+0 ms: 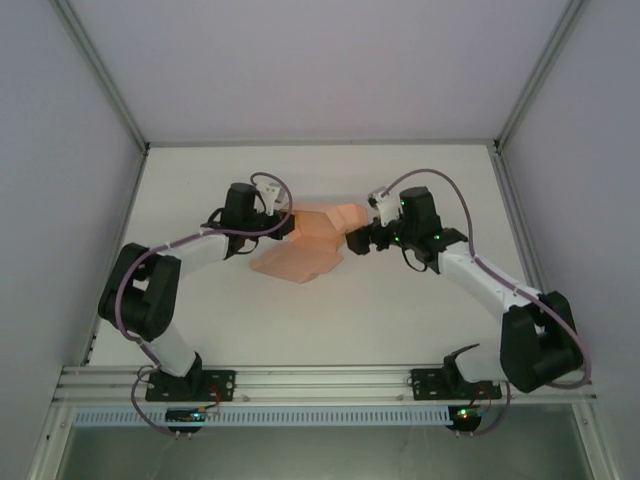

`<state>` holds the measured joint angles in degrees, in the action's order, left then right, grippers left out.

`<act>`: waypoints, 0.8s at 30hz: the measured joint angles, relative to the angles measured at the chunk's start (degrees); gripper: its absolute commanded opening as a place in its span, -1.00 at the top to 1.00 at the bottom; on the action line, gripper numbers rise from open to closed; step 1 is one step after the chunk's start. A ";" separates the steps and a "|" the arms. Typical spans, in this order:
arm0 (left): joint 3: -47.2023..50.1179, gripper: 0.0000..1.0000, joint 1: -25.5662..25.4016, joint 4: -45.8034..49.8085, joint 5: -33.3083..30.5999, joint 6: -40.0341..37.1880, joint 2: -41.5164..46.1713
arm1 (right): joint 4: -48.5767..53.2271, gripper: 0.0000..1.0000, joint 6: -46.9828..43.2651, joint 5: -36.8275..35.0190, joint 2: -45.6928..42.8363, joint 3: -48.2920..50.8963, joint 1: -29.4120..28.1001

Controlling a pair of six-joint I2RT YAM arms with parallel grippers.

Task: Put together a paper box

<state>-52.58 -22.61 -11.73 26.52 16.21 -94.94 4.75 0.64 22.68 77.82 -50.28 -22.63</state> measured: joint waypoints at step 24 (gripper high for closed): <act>-0.52 1.00 -0.26 3.61 -14.60 1.33 -0.04 | 0.85 -0.98 -0.96 -26.84 -0.37 -1.36 -9.29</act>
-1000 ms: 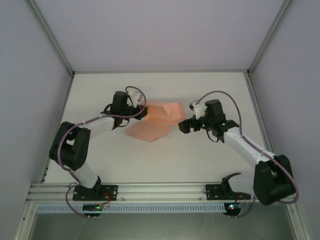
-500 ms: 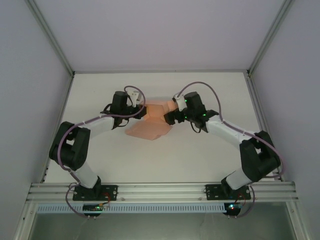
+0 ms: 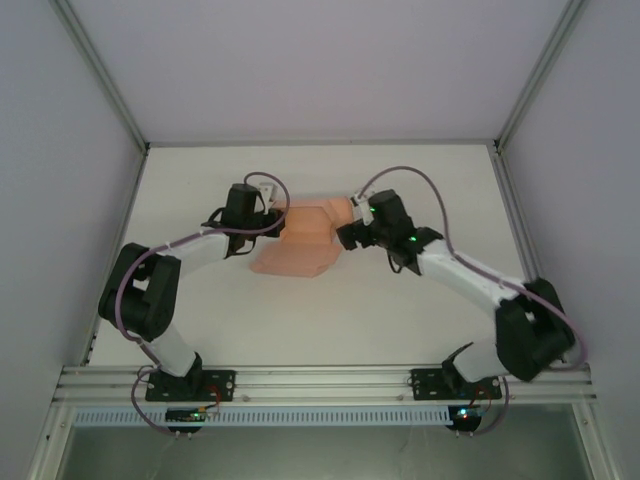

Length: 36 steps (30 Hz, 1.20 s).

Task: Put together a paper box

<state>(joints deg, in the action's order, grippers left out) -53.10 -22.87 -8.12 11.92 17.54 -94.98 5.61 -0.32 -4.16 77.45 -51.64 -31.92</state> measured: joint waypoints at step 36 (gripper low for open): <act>0.04 1.00 -2.36 -0.98 -0.92 -4.66 0.07 | 3.98 -0.06 -8.15 45.09 13.49 -7.63 10.08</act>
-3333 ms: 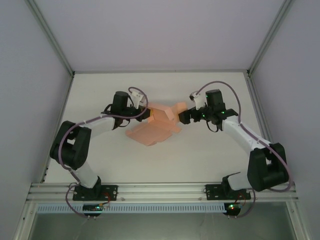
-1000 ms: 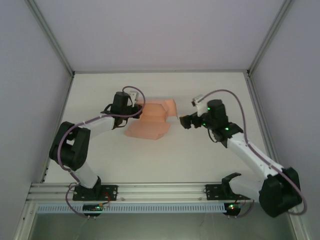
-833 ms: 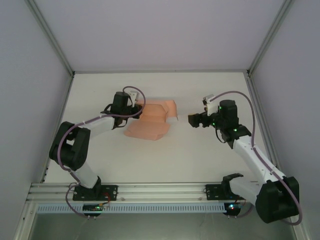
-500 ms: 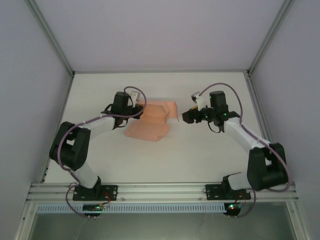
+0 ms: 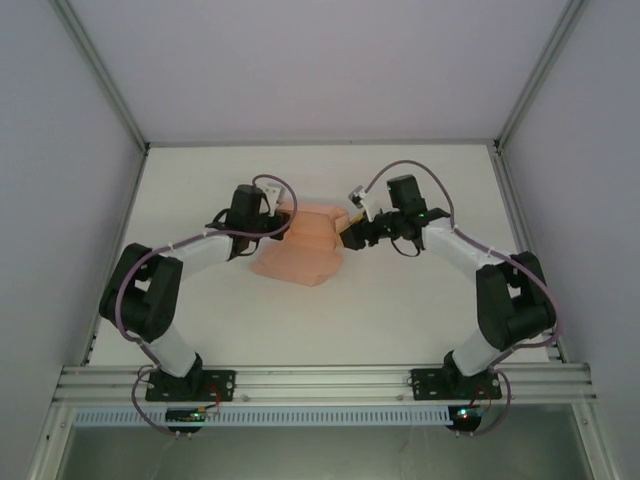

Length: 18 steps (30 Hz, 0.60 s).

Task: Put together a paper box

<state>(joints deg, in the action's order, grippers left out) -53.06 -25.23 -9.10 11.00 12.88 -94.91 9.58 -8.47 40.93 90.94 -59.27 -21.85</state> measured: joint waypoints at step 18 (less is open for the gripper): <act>-0.79 1.00 -3.56 1.90 -14.82 3.19 0.02 | -4.44 0.74 20.52 -47.52 8.37 -7.19 -15.56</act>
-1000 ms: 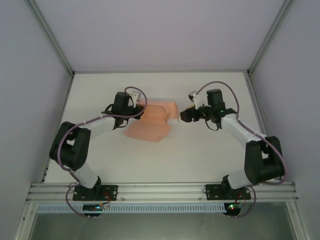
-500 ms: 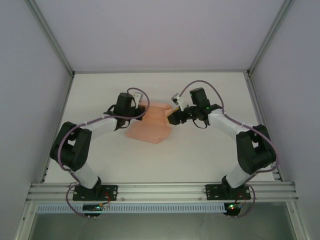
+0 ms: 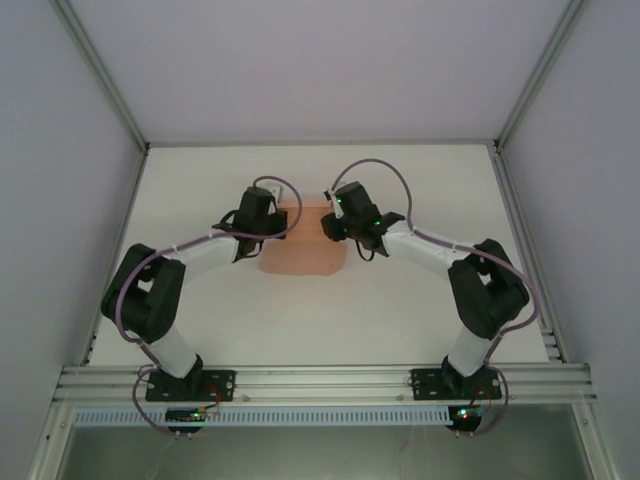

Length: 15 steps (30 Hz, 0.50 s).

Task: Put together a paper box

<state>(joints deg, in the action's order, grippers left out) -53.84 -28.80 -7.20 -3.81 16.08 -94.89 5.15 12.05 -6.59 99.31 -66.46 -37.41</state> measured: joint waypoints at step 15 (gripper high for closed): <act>-2.25 1.00 -5.81 1.68 -8.00 3.85 1.68 | 4.61 0.62 9.86 -25.09 6.36 -8.87 -2.82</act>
<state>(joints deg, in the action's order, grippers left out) -56.10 -34.61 -5.52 -11.81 19.92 -93.21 9.76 21.91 -31.68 105.67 -75.33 -40.23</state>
